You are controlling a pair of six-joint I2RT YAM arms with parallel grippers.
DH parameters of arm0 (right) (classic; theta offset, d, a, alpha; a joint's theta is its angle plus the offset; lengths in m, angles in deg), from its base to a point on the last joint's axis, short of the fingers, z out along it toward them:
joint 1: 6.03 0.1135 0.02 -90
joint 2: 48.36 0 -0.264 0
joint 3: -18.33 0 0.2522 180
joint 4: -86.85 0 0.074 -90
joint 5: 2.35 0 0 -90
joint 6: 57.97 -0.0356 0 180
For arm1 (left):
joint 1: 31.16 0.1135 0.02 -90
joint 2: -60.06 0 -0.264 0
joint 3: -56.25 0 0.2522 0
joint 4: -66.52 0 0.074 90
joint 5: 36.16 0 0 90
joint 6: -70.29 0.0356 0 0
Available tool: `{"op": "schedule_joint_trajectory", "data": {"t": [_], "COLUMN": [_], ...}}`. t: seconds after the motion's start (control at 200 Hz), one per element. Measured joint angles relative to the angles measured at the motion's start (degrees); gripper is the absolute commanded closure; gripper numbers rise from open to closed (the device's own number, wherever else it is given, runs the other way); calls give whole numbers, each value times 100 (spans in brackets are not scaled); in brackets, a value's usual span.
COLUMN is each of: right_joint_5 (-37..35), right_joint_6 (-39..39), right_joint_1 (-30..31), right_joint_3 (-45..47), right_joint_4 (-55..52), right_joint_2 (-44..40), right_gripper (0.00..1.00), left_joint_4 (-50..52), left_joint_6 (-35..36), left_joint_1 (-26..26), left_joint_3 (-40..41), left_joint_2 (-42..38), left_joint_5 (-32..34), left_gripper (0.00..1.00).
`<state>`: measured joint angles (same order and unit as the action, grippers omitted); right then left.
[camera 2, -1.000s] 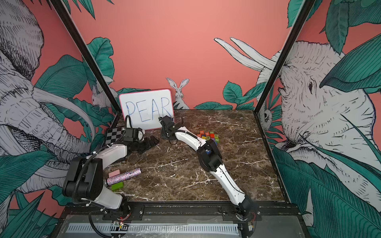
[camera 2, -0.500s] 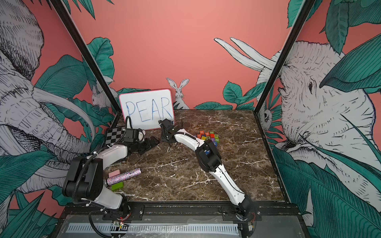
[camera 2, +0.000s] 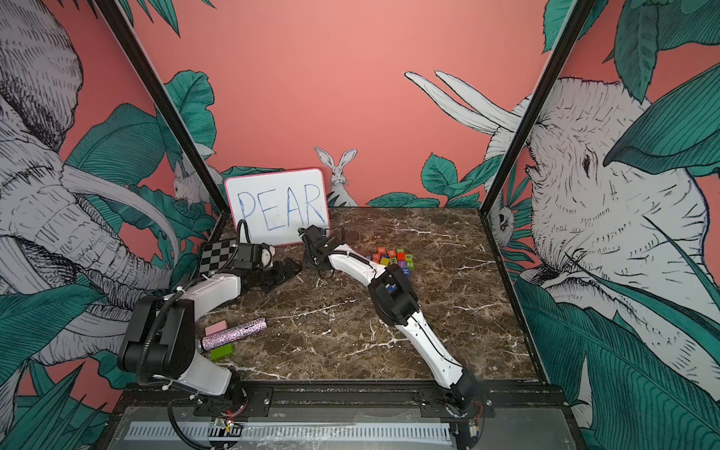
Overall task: Spell the uppercase word “pear” with letter blocks
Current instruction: Place the letter block at the center of the board.
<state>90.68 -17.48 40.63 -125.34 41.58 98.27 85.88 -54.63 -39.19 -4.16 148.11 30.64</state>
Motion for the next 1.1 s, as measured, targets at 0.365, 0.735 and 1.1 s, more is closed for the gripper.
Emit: {"op": "schedule_joint_trajectory", "data": {"t": [0.365, 0.735, 1.1], "right_joint_5": [-9, -2, 0], "right_joint_6": [7, 7, 2], "right_joint_1": [15, 22, 22], "right_joint_3": [-319, -398, -627], "right_joint_4": [-28, -37, -33], "right_joint_2": [199, 275, 452], "right_gripper": [81, 77, 74], "left_joint_4": [-2, 2, 4], "left_joint_6": [-2, -2, -2], "left_joint_1": [0, 0, 26], "left_joint_3": [0, 0, 0], "left_joint_2": [-2, -2, -2], "left_joint_5": [0, 4, 39], "left_gripper": [1, 1, 1]}}
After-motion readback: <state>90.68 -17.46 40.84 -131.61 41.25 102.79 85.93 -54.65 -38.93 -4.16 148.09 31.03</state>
